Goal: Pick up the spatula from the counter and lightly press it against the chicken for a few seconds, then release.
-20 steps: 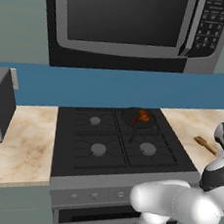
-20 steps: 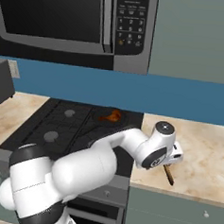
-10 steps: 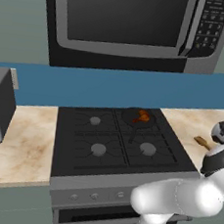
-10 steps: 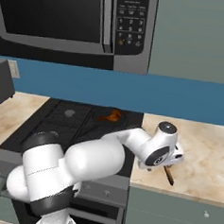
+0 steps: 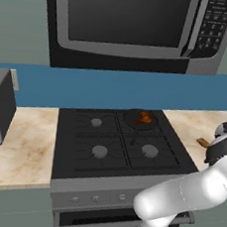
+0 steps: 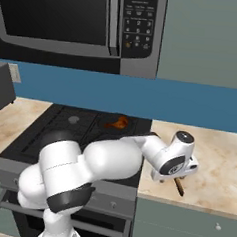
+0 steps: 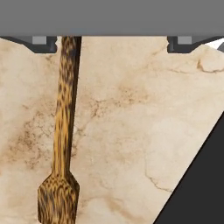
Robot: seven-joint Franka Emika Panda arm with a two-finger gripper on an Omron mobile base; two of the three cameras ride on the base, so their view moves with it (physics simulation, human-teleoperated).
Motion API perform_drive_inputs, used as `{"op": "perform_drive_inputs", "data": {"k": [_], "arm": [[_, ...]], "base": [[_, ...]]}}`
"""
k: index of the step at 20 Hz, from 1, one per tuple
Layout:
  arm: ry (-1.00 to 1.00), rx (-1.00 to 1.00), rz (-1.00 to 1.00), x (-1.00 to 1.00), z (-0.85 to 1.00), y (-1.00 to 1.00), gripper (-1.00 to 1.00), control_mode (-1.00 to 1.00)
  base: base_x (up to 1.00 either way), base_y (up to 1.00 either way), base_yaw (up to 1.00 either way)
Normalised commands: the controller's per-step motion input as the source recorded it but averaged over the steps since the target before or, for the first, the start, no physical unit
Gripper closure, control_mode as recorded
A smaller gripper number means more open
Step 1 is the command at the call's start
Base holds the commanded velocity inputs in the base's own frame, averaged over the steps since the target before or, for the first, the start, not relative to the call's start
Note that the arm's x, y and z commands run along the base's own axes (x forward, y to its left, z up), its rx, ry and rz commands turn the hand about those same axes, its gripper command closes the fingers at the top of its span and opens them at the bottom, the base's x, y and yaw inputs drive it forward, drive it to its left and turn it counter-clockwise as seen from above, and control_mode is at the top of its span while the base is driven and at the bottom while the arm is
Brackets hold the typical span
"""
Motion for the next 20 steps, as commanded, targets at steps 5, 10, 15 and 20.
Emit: {"op": "perform_drive_inputs", "data": {"k": [5, 10, 15, 20], "arm": [[0.03, 0.03, 0.04, 0.13, -0.19, -0.13, -1.00, -1.00], [0.03, 0.01, 0.03, 0.14, -0.21, -0.06, -1.00, -1.00], [0.03, 0.01, 0.03, 0.13, -0.21, -0.06, -1.00, -1.00], [0.05, 0.00, 0.02, 0.13, -0.25, -0.03, -1.00, -1.00]], "base": [[0.00, 0.00, 0.00], [0.00, 0.00, 0.00], [0.00, 0.00, 0.00], [0.00, 0.00, 0.00]]}}
